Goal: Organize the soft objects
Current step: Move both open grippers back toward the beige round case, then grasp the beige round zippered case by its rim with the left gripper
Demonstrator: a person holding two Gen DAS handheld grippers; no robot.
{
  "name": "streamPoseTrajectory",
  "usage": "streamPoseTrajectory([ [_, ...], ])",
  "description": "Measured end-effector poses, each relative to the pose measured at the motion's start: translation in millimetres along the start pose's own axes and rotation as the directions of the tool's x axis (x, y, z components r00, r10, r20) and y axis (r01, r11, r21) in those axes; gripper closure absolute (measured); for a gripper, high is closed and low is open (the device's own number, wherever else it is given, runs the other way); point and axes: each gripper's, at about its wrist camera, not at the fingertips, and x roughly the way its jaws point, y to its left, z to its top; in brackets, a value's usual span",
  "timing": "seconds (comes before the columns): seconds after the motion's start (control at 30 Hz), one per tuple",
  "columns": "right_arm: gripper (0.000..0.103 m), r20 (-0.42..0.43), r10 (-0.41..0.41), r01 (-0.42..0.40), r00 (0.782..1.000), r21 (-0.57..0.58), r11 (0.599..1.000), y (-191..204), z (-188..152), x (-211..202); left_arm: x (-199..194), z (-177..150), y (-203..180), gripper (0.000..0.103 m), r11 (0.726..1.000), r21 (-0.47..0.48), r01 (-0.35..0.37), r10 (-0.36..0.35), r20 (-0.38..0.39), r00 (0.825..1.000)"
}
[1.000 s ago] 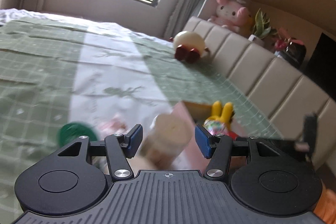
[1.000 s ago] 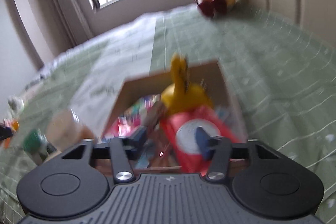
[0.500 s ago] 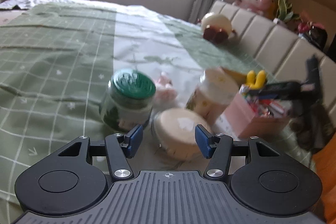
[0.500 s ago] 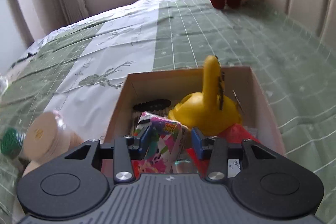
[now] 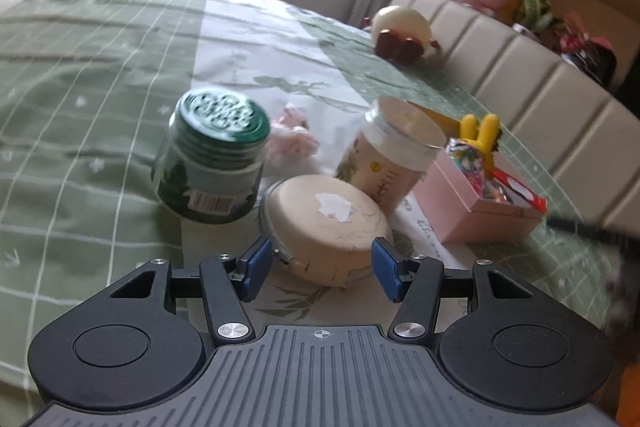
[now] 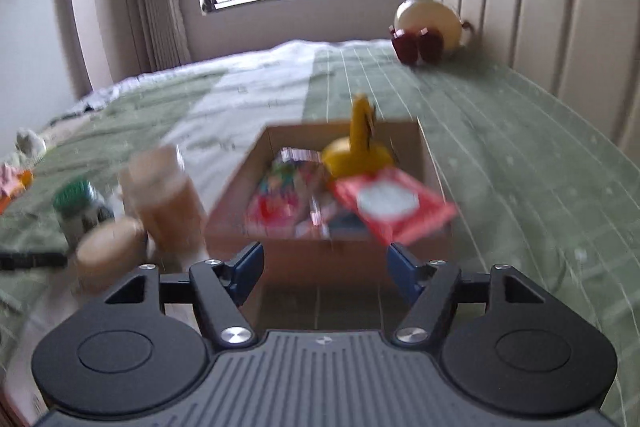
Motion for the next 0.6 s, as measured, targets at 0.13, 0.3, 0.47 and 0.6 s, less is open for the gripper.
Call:
streamPoseTrajectory([
  [0.13, 0.035, -0.011, 0.049, -0.050, 0.999, -0.019, 0.999, 21, -17, 2, 5, 1, 11, 0.043, 0.994, -0.106, 0.005, -0.003, 0.011, 1.000],
  [0.3, 0.035, -0.005, 0.084, -0.084, 0.996, -0.084, 0.993, 50, -17, 11, 0, 3, 21, 0.043, 0.987, -0.161, 0.006, -0.002, 0.028, 1.000],
  [0.47, 0.035, -0.045, 0.171, -0.174, 0.984, -0.064, 0.983, 74, -13, 24, 4, 2, 27, 0.043, 0.979, -0.202, 0.036, -0.032, 0.027, 0.999],
  [0.6, 0.041, -0.075, 0.164, -0.168, 0.984, -0.050, 0.985, 93, -10, 39, 10, -1, 31, 0.043, 0.968, -0.244, 0.049, -0.045, 0.022, 0.999],
])
